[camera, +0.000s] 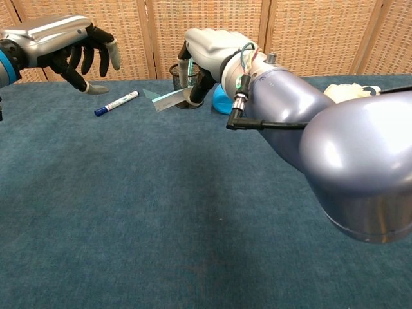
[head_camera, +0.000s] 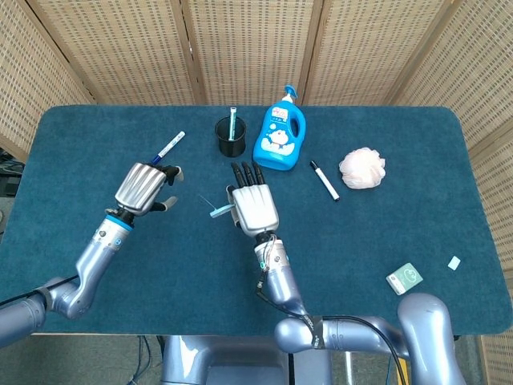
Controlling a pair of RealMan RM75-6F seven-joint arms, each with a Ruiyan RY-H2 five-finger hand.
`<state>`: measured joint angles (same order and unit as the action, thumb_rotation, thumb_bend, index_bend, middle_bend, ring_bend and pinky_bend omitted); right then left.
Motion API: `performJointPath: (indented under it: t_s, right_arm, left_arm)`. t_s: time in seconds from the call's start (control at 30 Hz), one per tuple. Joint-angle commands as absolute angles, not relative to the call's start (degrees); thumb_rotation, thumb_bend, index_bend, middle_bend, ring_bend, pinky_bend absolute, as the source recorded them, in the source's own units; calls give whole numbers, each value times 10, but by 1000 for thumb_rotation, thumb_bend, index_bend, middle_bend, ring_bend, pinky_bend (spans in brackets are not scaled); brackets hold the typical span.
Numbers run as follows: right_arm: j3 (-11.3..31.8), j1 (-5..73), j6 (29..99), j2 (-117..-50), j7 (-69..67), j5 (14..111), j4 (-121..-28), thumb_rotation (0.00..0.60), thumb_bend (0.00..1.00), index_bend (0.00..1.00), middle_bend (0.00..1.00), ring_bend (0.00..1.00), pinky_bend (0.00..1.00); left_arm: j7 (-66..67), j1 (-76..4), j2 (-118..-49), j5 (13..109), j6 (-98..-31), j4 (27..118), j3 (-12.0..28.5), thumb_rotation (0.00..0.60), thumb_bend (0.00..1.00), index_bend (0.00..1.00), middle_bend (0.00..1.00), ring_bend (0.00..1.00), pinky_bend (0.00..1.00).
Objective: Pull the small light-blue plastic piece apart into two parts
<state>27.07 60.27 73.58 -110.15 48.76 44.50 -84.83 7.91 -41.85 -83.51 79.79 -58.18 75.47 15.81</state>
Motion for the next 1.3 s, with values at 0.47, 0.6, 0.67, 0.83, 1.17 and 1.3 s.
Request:
performJointPath:
  t_s: [0.47,0.6,0.67,0.83,1.17,1.3]
  right_arm:
    - [268,605,741,-1098,487,440,-853,600,569,683,89,0,0]
    - [267,605,743,-1098,489,439,-856,600,569,686,89,0,0]
    - [267,605,745,-1097,490,437,-856,600,569,687,89,0,0]
    - [267,604,748,-1095,493,433,-858,600,569,687,89,0,0]
    - [266,603,753,-1092,495,432,-866,600,569,687,89,0,0]
    - [266,603,755,-1090,495,431,-869,600,593,687,89,0,0]
  left_arm:
    - [125,-457,-869,764,-560,739,149,600,160,446,564,626,657]
    - [118,-460,-875,766,-565,738,147,600,194,449,553,626,658]
    - [111,-460,-880,768,-569,738,144,600,188,453,489,625,659]
    - [140,-466,-881,757,-563,736,140,600,27,397,448,627,682]
    - [170,-476,-893,738,-566,733,142,600,0,277,703,779,831]
    - [169,-480,-893,741,-566,738,139,600,0,277,739,802,858]
